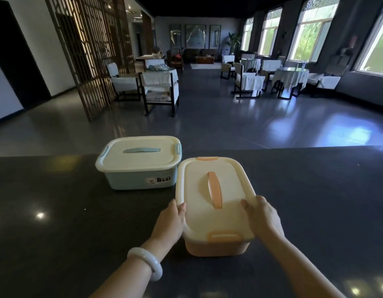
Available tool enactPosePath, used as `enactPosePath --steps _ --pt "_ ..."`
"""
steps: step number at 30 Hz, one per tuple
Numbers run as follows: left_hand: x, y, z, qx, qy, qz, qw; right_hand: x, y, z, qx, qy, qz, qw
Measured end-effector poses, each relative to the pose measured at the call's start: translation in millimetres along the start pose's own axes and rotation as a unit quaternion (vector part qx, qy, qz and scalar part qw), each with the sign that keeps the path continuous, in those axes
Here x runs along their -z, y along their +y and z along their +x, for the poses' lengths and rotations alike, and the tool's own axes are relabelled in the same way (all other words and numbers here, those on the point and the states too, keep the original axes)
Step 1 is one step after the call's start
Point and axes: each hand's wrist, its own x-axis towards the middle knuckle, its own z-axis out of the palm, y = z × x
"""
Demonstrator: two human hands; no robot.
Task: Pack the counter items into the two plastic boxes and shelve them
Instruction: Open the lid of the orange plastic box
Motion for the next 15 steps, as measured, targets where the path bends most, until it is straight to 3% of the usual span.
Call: enactPosePath --steps 15 --pt "179 -175 -160 0.032 0.073 0.029 0.996 -105 -117 -231 0.055 -0.050 0.013 0.997"
